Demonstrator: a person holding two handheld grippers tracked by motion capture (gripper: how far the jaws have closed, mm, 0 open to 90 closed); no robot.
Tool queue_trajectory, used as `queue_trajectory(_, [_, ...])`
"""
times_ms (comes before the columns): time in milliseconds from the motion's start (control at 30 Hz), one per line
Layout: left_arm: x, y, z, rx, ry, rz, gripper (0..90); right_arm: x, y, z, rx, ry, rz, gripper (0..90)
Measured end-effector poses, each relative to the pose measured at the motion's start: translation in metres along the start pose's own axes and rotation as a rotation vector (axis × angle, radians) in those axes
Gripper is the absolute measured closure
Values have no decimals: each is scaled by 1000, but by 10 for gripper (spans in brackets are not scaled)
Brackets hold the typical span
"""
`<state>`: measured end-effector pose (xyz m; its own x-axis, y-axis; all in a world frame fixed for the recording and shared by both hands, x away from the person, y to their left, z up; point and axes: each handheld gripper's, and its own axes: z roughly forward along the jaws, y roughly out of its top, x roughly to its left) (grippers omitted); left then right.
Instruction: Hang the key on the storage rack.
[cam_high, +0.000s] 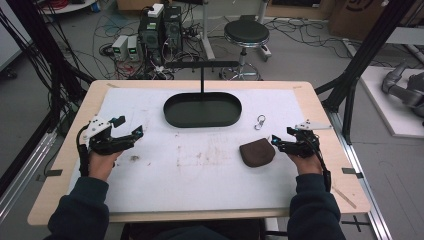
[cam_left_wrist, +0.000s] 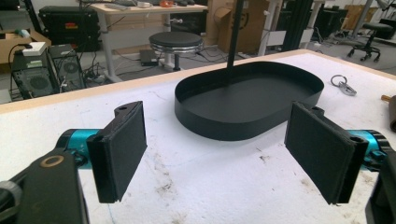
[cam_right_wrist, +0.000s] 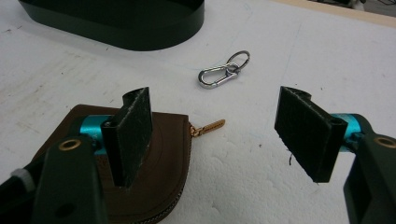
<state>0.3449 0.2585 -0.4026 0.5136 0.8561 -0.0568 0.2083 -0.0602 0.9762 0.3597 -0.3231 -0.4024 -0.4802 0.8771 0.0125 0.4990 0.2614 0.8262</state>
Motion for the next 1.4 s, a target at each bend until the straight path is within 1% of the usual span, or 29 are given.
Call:
queue_trajectory(33, [0,0,0,0,0,0,206,0,0,0,0,0,0,281])
queue_trajectory(100, [0,0,-1,-6,-1,-15,206,1,0,0,5,1,6,281])
queue_trajectory(200, [1,-1,0,-7,3,-10,215,3,0,-1,-2,7,-2,283])
queue_trajectory(333, [2,-2,0,-1,9,-16,215,2,-1,1,10,11,14,283])
queue_trajectory(367, [2,-2,0,-2,11,-19,215,1,-1,1,10,11,7,283])
queue_trajectory(467, [2,-2,-1,1,9,-7,215,2,0,2,8,13,4,287])
queue_trajectory(500, [1,-2,-1,6,7,2,215,2,0,2,11,14,-1,287])
queue_trajectory(600, [-1,-2,-2,4,5,10,216,3,0,4,19,12,-9,289])
queue_trajectory(667, [-3,-2,-2,-2,1,9,219,4,0,4,19,13,-9,330])
queue_trajectory(700, [-3,-2,-1,-1,-4,8,223,4,1,4,11,17,-15,335])
queue_trajectory(767, [-4,-3,0,5,-6,7,223,4,2,4,4,13,-12,335])
queue_trajectory(800, [-4,-3,0,8,-7,8,223,4,3,5,0,12,-3,335])
queue_trajectory(867, [-5,-4,2,10,-11,5,223,2,5,10,-6,13,-7,335])
queue_trajectory(900, [-5,-4,3,15,-15,10,226,0,6,13,-7,8,-11,335])
queue_trajectory(933, [-5,-5,4,16,-17,9,230,-4,10,22,-5,1,-1,328])
queue_trajectory(967, [-5,-5,4,16,-16,8,230,-4,10,22,-5,1,-1,328])
queue_trajectory(1000, [-5,-5,4,16,-18,4,230,-7,13,28,10,-1,4,307])
queue_trajectory(1033, [-4,-5,4,15,-17,3,230,-9,16,33,22,-9,22,304])
queue_trajectory(1067, [-3,-5,4,12,-15,2,229,-13,25,41,39,-14,16,268])
queue_trajectory(1100, [-2,-5,3,12,-14,-2,229,-13,25,41,39,-14,16,268])
queue_trajectory(1133, [-2,-5,3,11,-13,-6,230,-15,34,49,50,-1,20,216])
queue_trajectory(1167, [-1,-5,3,10,-11,-9,230,-15,34,49,50,-1,20,216])
queue_trajectory(1200, [-1,-5,3,11,-13,-13,230,-15,38,54,64,11,20,209])
queue_trajectory(1233, [0,-5,2,14,-14,-13,232,-16,43,60,90,29,15,209])
queue_trajectory(1267, [0,-6,2,14,-14,-12,237,-15,46,63,107,30,5,209])
queue_trajectory(1300, [-1,-6,2,14,-14,-12,238,-15,49,68,114,37,-7,209])
queue_trajectory(1333, [-1,-6,2,14,-15,-10,237,-15,50,72,103,51,-12,210])
queue_trajectory(1367, [-1,-6,2,15,-15,-7,238,-16,50,77,100,60,-5,222])
queue_trajectory(1400, [-1,-6,1,14,-15,-7,238,-17,49,81,110,60,2,259])
